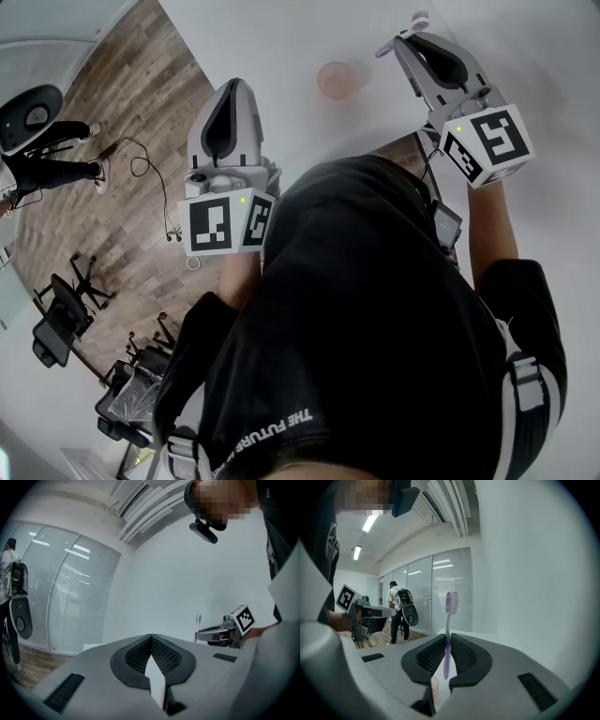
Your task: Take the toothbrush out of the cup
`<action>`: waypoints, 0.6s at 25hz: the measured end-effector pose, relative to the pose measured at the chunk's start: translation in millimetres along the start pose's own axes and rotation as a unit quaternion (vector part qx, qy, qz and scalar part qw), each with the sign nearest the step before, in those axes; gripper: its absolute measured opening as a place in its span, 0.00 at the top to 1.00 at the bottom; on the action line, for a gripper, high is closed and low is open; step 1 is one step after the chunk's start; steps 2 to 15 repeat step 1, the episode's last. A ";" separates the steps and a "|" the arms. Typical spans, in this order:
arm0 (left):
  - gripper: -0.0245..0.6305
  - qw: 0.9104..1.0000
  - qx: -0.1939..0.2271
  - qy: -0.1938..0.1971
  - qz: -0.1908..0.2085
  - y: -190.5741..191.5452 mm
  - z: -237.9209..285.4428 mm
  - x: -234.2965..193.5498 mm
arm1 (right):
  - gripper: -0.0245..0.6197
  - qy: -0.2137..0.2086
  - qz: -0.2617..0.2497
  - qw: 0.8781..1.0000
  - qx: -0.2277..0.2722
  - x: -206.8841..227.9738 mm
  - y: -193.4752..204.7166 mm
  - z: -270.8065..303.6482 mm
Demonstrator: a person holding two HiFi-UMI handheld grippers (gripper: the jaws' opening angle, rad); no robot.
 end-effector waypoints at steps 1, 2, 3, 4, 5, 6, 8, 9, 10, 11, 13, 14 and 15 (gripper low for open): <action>0.93 1.000 0.000 0.000 0.000 0.0 0.6 -0.2 | 0.89 -0.001 -0.001 1.000 0.001 0.1 -0.6 0.8; 0.93 1.000 0.000 0.000 0.000 0.0 0.6 -0.2 | 0.89 -0.001 -0.001 1.000 0.001 0.1 -0.6 0.8; 0.93 1.000 0.000 0.000 0.000 0.0 0.6 -0.2 | 0.89 -0.001 -0.001 1.000 0.001 0.1 -0.6 0.8; 0.93 1.000 0.000 0.000 0.000 0.0 0.6 -0.2 | 0.89 -0.001 -0.001 1.000 0.001 0.1 -0.6 0.8; 0.93 1.000 0.000 0.000 0.000 0.0 0.6 -0.2 | 0.89 -0.001 -0.001 1.000 0.001 0.1 -0.6 0.8; 0.93 1.000 0.000 0.000 0.000 0.0 0.6 -0.2 | 0.89 -0.001 -0.001 1.000 0.001 0.1 -0.6 0.8; 0.93 1.000 0.000 0.000 0.000 0.0 0.6 -0.2 | 0.89 -0.001 -0.001 1.000 0.001 0.1 -0.6 0.8; 0.93 1.000 0.000 0.000 0.000 0.0 0.6 -0.2 | 0.89 -0.001 -0.001 1.000 0.001 0.1 -0.6 0.8; 0.93 1.000 0.000 0.000 0.000 0.0 0.6 -0.2 | 0.89 -0.001 -0.001 1.000 0.001 0.1 -0.6 0.8; 0.93 1.000 0.000 0.000 0.000 0.0 0.6 -0.2 | 0.89 -0.001 -0.001 1.000 0.001 0.1 -0.6 0.8; 0.93 1.000 0.000 0.000 0.000 0.0 0.6 -0.2 | 0.89 -0.001 -0.001 1.000 0.001 0.1 -0.6 0.8; 0.93 1.000 0.000 0.000 0.000 0.0 0.6 -0.2 | 0.89 -0.001 -0.001 1.000 0.001 0.1 -0.6 0.8; 0.93 1.000 0.000 0.000 0.000 0.0 0.6 -0.2 | 0.89 -0.001 -0.001 1.000 0.001 0.1 -0.6 0.8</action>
Point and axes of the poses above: the fingertips, and each gripper's own axes: z forward along the fingers, x to its right, y out of its underside, the point moved 9 cm from there along -z, backward along the fingers, and after that the axes turned 14 degrees about -x, right-handed, at the moved point
